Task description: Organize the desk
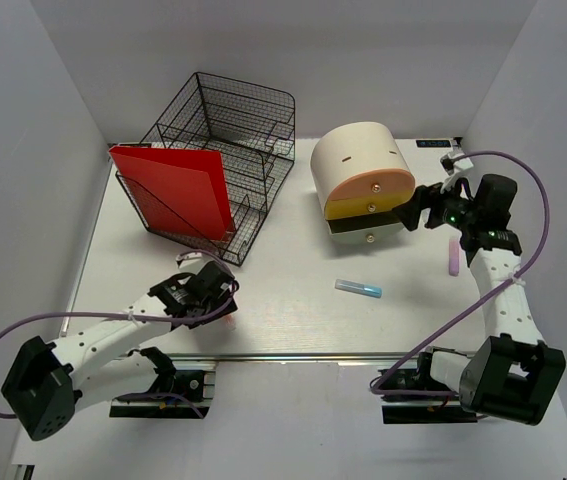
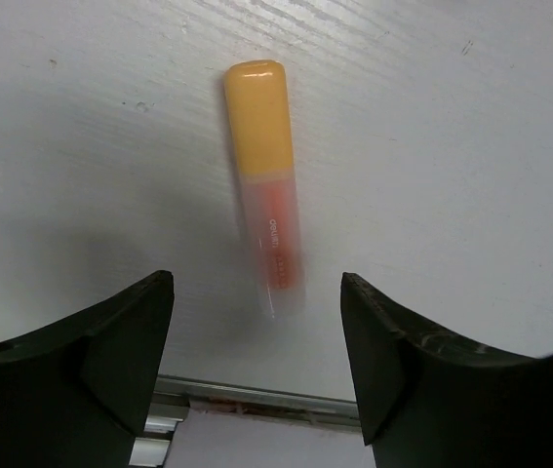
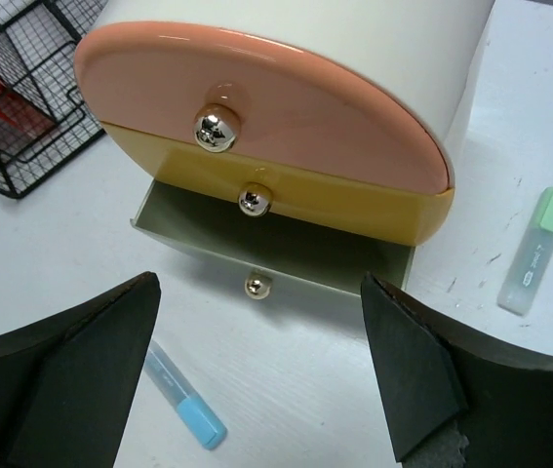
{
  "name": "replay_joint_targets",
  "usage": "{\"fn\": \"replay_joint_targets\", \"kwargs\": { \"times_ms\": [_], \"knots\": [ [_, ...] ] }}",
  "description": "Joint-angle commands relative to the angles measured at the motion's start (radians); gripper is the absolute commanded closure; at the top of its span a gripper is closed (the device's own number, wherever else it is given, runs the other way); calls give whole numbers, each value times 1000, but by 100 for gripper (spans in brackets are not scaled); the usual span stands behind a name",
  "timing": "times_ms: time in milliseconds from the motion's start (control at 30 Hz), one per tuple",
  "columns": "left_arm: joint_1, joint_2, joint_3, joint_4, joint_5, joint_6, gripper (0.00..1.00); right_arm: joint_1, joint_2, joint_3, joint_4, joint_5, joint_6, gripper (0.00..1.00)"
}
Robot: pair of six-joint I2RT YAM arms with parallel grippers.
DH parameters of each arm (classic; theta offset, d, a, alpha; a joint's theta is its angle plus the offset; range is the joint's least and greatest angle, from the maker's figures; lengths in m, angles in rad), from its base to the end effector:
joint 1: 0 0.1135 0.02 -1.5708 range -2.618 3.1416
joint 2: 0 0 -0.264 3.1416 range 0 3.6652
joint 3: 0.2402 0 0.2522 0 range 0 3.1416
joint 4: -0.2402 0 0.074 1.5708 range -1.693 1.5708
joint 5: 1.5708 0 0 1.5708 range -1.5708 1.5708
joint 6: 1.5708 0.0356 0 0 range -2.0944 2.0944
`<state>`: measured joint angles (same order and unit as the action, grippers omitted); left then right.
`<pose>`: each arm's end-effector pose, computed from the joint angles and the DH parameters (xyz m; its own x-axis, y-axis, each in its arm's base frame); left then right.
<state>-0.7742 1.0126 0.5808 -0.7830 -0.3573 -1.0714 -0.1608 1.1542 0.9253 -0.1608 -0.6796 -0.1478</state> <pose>0.1268 -0.1066 0.1888 -0.8194 -0.3490 -0.4547 -0.3164 0.9369 -0.1490 0.2597 -0.0195 0.3191 -0.3048 -0.0666 -0.9501 -0.4996 0.8604 0.0999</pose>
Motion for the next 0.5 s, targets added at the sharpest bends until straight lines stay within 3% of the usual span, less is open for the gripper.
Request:
{"fn": "replay_joint_targets", "kwargs": {
  "times_ms": [0,333,433,467],
  "knots": [
    [-2,35,14,36,-17,-16,20,-34,-11,-6,33,-78,82,11],
    [-2,266,68,120,-54,-21,29,-88,-79,-55,70,-130,82,11],
    [-2,317,93,107,-62,-27,37,-103,-99,-71,79,-140,86,11],
    [-2,328,103,93,-62,-27,45,-111,-102,-72,83,-144,88,11]
  ]
}}
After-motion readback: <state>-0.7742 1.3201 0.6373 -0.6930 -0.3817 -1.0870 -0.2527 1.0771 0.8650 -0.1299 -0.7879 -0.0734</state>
